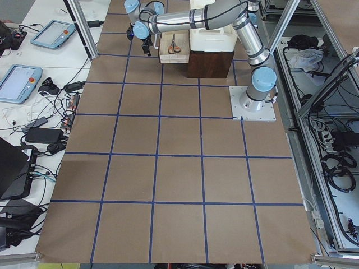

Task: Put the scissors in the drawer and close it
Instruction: 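Push the drawer front toward the robot's far side with the left gripper, then hold the left gripper against the closed drawer front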

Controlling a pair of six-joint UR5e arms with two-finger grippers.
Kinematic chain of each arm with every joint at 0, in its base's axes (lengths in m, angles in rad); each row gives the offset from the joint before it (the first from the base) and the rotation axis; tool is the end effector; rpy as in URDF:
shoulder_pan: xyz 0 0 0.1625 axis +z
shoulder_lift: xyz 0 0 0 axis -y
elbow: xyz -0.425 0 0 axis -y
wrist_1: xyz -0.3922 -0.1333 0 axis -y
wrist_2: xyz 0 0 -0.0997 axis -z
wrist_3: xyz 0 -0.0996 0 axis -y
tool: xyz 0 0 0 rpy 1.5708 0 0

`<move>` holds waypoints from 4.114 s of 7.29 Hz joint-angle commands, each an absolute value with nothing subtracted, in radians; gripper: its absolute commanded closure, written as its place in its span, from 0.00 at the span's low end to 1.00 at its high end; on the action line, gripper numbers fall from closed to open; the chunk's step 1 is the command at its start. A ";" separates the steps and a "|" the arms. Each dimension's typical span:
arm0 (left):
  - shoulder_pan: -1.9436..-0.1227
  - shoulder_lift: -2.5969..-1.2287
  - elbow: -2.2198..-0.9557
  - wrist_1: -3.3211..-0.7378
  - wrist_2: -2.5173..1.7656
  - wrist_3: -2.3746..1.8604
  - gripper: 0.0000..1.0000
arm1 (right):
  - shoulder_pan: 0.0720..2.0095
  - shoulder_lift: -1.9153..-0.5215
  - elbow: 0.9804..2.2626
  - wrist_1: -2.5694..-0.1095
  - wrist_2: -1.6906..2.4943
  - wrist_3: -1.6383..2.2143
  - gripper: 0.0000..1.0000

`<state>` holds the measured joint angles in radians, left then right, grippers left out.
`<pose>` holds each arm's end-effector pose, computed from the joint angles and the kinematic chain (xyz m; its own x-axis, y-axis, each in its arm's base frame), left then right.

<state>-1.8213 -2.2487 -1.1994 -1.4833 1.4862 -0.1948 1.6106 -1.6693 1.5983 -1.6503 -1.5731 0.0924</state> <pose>-0.3148 -0.6587 0.2567 -0.9984 0.0418 0.0389 0.0497 0.9721 0.2291 0.1514 -0.4573 0.5297 -0.9986 0.0519 -0.0116 0.0530 0.9873 -0.1495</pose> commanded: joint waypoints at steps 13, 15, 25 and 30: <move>-1.822 -2.146 -1.284 -1.654 1.493 -0.179 0.00 | 1.608 -1.669 1.598 -1.654 -1.572 0.092 0.00; -1.830 -2.132 -1.285 -1.690 1.486 -0.179 0.00 | 1.608 -1.669 1.598 -1.654 -1.572 0.092 0.00; -1.839 -2.077 -1.379 -1.784 1.435 -0.176 0.00 | 1.608 -1.669 1.598 -1.654 -1.571 0.094 0.00; -1.839 -2.074 -1.397 -1.877 1.433 -0.178 0.00 | 1.606 -1.669 1.598 -1.655 -1.568 0.094 0.00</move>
<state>-1.8392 -2.0801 -1.3959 -1.8496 1.4331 -0.1767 1.6071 -1.6690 1.5984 -1.6543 -1.5681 0.0936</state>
